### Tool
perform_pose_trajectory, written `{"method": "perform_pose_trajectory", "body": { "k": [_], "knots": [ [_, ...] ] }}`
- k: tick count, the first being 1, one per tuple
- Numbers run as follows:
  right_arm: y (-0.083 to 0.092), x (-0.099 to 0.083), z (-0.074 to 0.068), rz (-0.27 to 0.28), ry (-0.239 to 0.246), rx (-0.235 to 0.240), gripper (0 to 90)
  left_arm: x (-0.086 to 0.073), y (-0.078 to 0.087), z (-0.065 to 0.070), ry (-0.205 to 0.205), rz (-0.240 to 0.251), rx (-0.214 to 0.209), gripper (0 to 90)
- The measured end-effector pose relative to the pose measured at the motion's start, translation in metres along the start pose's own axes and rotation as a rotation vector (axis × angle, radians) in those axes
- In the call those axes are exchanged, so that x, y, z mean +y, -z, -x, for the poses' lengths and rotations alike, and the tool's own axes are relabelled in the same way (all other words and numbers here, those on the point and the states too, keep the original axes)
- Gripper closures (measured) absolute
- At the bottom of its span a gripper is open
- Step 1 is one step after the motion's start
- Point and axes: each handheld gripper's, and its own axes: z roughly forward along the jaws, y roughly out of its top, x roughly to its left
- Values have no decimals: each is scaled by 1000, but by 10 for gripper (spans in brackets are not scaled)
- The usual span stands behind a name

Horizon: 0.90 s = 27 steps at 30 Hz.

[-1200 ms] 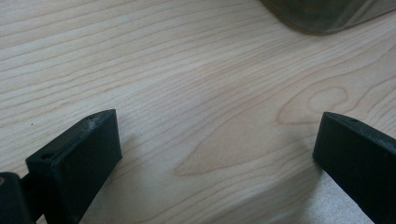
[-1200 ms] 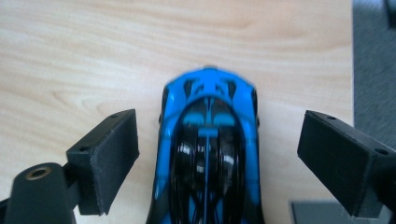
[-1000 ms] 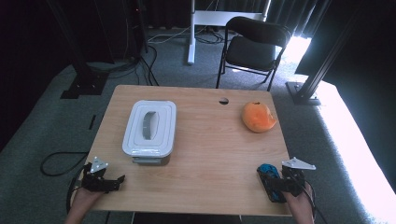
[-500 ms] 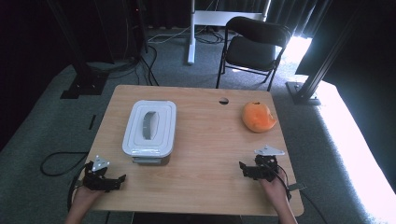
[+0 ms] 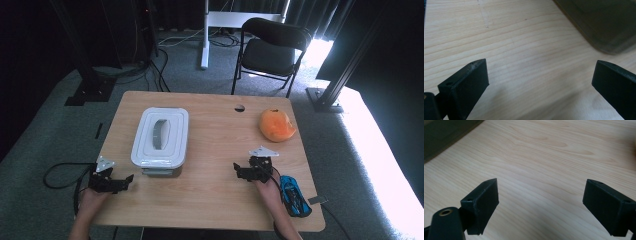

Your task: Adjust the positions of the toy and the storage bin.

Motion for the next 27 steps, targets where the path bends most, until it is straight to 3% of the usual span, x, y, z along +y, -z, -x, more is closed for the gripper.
{"method": "perform_pose_trajectory", "body": {
  "k": [4,17,27],
  "knots": [
    [-15,5,-9,-4,11,25,128,2,-7,-4,4,-16,11,12],
    [-60,26,-35,-14,61,9,128,17,-20,-15,-12,-37,36,12],
    [-97,44,-66,-48,37,96,128,33,-29,-22,-14,-41,27,12]
  ]
}}
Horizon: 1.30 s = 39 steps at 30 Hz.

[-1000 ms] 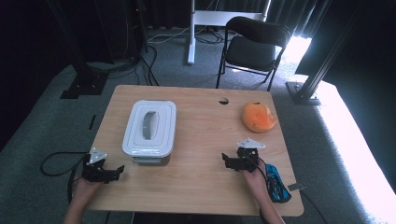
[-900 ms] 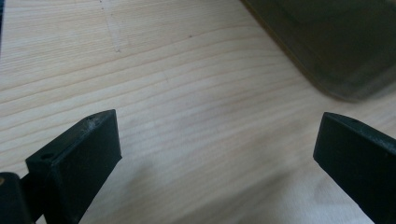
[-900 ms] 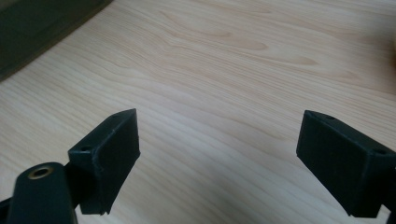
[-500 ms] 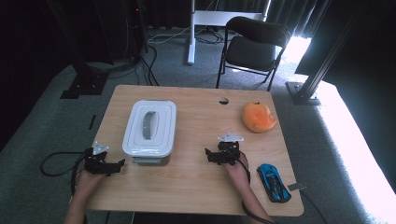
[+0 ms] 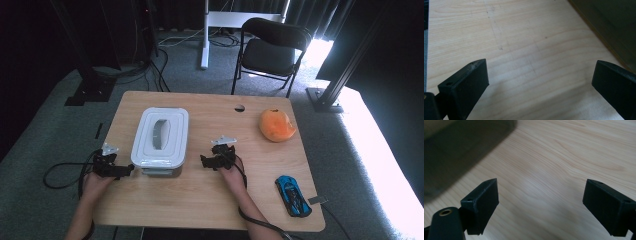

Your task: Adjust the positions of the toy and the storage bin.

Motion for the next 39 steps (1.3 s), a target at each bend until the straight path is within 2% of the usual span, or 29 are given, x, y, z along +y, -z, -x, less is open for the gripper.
{"method": "perform_pose_trajectory", "body": {
  "k": [3,9,11,13,15,17,20,24,26,29,32,35,39],
  "knots": [
    [-12,8,-2,-10,-22,-2,130,5,-1,-2,-6,-2,15,12],
    [-30,20,-2,-27,-86,5,130,15,-6,-9,3,-9,16,12],
    [-35,24,-3,-33,-91,1,130,19,-9,-10,-12,-22,26,12],
    [-38,27,-4,-34,-94,-1,130,24,-11,-13,-13,-23,15,12],
    [-42,31,-4,-37,-107,6,130,28,-11,-14,-18,-22,25,12],
    [-43,35,-4,-28,-123,30,130,31,-10,-16,-10,-11,18,12],
    [-44,40,-6,-20,-120,19,130,35,-10,-16,-12,-5,17,12],
    [-47,45,-11,-12,-106,9,130,39,-12,-10,-25,-3,14,12],
    [-49,45,-13,-27,-91,4,130,42,-12,-7,-27,6,1,12],
    [-49,47,-15,-17,-95,18,136,44,-12,-2,-30,13,-11,12],
    [-49,48,-16,-14,-91,12,136,48,-14,5,-38,17,-30,12],
    [-48,47,-14,-15,-91,15,141,49,-15,10,-48,16,-32,12],
    [-46,45,-12,-10,-78,22,147,49,-13,18,-60,15,-8,13]
  ]
}}
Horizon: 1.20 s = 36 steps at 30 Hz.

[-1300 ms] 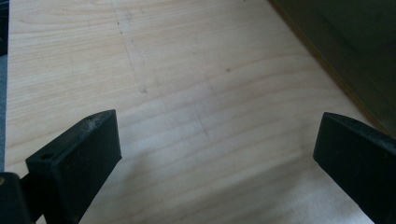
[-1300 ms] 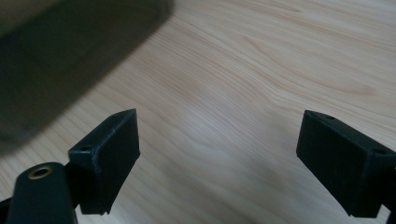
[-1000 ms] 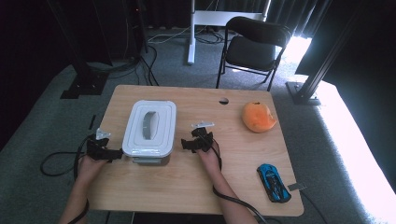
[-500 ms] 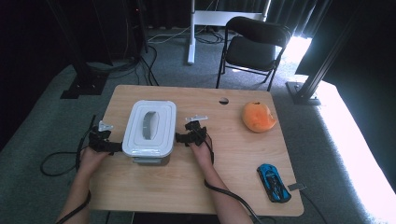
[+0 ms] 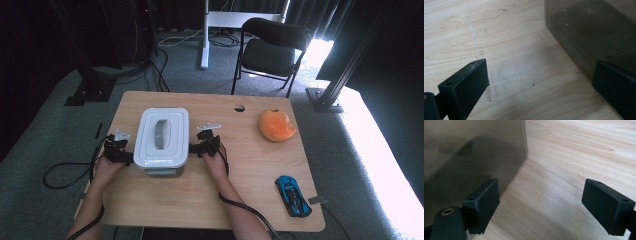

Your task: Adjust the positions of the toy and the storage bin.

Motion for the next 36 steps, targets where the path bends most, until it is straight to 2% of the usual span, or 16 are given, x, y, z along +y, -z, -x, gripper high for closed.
{"method": "perform_pose_trajectory", "body": {
  "k": [4,6,11,20,22,28,32,36],
  "knots": [
    [4,-1,2,6,22,-13,163,0,2,11,-20,2,-5,13],
    [7,-2,3,14,25,-14,174,-1,2,15,-17,4,-3,13],
    [14,-8,10,24,44,39,198,-3,5,26,-23,1,-7,13],
    [28,-21,15,51,58,52,235,-3,8,46,-58,-8,2,14],
    [31,-23,17,50,58,56,238,-3,8,52,-66,-9,-6,14],
    [46,-30,25,51,93,75,240,-3,8,66,-81,-9,-33,14],
    [61,-36,30,53,124,79,241,-4,6,78,-106,-15,-49,13],
    [68,-42,36,50,109,95,247,-6,5,87,-109,-10,-69,13]
  ]
}}
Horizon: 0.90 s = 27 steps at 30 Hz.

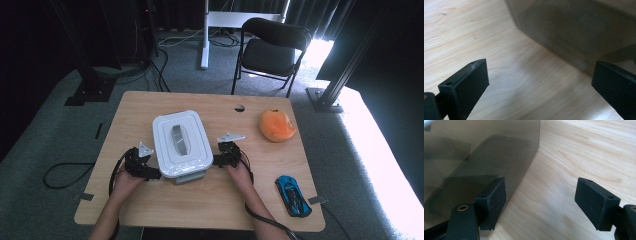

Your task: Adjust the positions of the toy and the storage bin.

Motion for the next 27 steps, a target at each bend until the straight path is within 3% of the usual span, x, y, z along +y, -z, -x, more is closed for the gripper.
{"method": "perform_pose_trajectory", "body": {
  "k": [4,6,13,22,27],
  "knots": [
    [5,-6,7,5,-23,4,217,-4,-4,3,13,14,-36,12],
    [5,-9,10,6,-45,8,170,-6,-6,-1,43,23,-34,12],
    [-11,-12,25,-33,-87,-26,170,-8,-18,-17,86,-3,-7,12],
    [-34,11,40,-44,-118,-68,169,8,-25,-37,94,-24,26,12],
    [-40,24,42,-32,-123,-71,169,19,-18,-49,108,6,38,12]
  ]
}}
